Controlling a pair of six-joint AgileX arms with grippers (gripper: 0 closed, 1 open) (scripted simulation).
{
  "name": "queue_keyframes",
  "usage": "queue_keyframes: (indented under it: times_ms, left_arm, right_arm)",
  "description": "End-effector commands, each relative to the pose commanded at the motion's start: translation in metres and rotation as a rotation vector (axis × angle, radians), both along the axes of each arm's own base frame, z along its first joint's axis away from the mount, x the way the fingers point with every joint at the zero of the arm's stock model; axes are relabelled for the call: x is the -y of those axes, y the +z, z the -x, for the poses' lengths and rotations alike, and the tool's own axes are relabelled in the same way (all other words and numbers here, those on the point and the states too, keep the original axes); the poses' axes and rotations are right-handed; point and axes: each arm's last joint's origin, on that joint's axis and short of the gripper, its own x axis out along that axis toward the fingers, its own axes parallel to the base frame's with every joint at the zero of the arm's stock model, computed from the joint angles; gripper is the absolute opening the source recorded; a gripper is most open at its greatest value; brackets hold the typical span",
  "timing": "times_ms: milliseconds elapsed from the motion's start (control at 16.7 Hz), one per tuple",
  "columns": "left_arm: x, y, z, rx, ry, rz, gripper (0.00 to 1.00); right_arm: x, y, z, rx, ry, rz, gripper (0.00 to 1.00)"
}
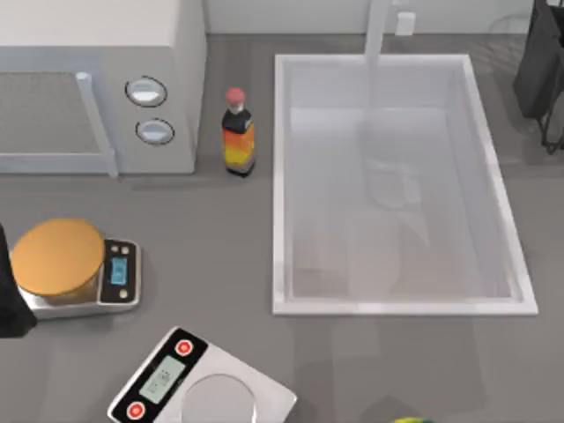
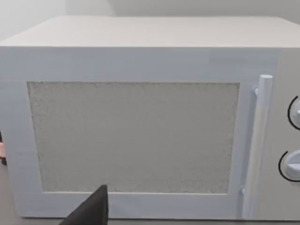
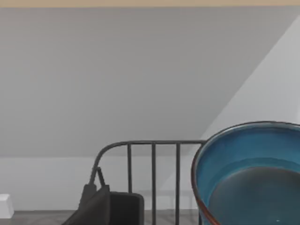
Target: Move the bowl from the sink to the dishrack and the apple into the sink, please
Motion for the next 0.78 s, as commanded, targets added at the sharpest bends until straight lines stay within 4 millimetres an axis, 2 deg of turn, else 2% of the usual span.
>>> queue_keyframes:
  times_ms: [180,360,540,660,780]
  left_arm:
    - [0.000,0.000,0.000,0.000,0.000,0.000,1.00]
    - [0.000,0.000,0.000,0.000,0.000,0.000,1.00]
    - [0.000,0.000,0.000,0.000,0.000,0.000,1.00]
    - [0.000,0.000,0.000,0.000,0.000,0.000,1.00]
    - [0.000,0.000,0.000,0.000,0.000,0.000,1.00]
  right_arm:
    - [-0.021,0.017,0.058,0.051,0.000,0.011,1.00]
    - [-0.038,0.017,0.118,0.124,0.000,0.021,1.00]
    - [-0.049,-0.008,0.163,0.162,0.002,0.020,1.00]
    - [-0.053,-0.033,0.179,0.150,0.003,0.014,1.00]
    - [-0.055,-0.059,0.187,0.117,0.006,0.009,1.00]
